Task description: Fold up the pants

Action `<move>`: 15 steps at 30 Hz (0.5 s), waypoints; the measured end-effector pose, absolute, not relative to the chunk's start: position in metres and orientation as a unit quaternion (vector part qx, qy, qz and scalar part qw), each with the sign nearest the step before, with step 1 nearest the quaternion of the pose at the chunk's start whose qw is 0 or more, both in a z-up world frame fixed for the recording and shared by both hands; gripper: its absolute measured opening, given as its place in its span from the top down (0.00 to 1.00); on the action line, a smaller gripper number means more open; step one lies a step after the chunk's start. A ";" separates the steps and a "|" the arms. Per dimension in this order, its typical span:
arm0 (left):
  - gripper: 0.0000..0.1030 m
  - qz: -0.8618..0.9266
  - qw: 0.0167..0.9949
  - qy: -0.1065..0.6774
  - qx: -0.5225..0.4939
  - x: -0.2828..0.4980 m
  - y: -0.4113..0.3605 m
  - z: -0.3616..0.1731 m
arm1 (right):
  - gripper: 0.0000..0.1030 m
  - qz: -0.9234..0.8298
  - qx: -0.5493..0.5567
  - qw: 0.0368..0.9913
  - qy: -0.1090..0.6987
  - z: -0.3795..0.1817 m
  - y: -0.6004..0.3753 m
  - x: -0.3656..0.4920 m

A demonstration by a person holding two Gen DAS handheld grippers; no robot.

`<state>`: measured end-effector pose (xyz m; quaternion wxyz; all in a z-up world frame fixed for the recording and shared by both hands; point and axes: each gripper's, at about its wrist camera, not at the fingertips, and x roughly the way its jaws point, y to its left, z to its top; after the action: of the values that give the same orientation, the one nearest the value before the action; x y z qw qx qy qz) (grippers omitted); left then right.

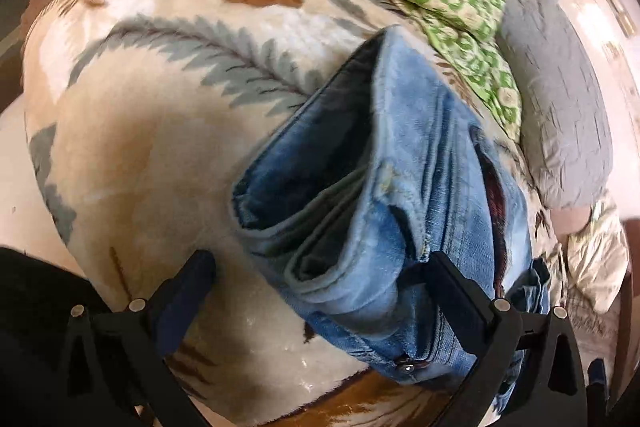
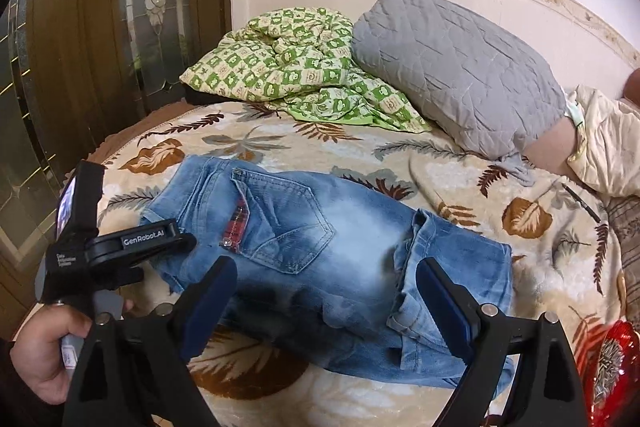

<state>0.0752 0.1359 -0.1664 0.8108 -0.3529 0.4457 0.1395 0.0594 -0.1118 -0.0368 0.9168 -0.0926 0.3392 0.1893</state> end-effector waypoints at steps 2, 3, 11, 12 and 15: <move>0.10 0.125 0.835 0.430 -0.319 0.076 0.126 -0.158 | 0.10 0.190 -0.090 0.916 0.341 -0.037 -0.114 0.060; 0.13 0.122 0.845 0.431 -0.293 0.080 0.120 -0.156 | 0.10 0.189 -0.088 0.916 0.342 -0.038 -0.116 0.060; 0.53 0.093 0.850 0.410 -0.318 0.069 0.139 -0.165 | 0.10 0.193 -0.073 0.912 0.355 -0.048 -0.128 0.065; 0.56 0.086 0.851 0.406 -0.322 0.066 0.141 -0.167 | 0.10 0.195 -0.071 0.910 0.359 -0.049 -0.129 0.066; 0.59 0.084 0.864 0.404 -0.288 0.062 0.135 -0.167 | 0.10 0.207 -0.065 0.905 0.365 -0.049 -0.126 0.069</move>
<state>0.0616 0.1348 -0.1668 0.8640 -0.2882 0.4043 0.0839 0.0688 -0.1264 -0.0493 0.9052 -0.0646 0.3653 0.2075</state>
